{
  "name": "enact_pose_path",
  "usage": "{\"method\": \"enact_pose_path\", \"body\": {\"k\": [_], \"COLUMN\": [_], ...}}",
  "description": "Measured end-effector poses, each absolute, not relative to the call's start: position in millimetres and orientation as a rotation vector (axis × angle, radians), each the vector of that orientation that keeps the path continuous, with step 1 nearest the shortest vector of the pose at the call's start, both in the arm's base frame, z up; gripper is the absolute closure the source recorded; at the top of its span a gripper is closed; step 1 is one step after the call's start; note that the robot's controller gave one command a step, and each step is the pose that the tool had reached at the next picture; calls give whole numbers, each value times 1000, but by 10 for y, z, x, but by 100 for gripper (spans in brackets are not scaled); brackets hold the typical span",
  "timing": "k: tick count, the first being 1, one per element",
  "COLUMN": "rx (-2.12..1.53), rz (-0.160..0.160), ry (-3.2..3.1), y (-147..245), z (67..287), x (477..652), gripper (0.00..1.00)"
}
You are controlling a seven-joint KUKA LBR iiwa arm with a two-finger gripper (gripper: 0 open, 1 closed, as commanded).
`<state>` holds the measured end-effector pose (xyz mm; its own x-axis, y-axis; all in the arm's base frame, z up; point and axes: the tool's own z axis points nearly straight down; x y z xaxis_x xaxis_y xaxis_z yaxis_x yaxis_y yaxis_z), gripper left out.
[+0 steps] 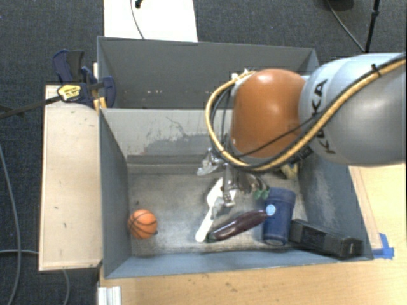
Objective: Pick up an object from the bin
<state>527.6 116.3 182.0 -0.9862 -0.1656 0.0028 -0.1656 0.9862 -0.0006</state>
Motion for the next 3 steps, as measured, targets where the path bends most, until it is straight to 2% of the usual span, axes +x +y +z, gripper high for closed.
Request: {"method": "enact_pose_path", "body": {"k": [1, 2, 3], "rx": [281, 278, 276], "rz": [-4, -5, -5], "ry": [-3138, -3154, -3153], "y": [911, 911, 911], "z": [820, 836, 833], "x": [4934, 4976, 4972], "gripper": [100, 0, 0]}}
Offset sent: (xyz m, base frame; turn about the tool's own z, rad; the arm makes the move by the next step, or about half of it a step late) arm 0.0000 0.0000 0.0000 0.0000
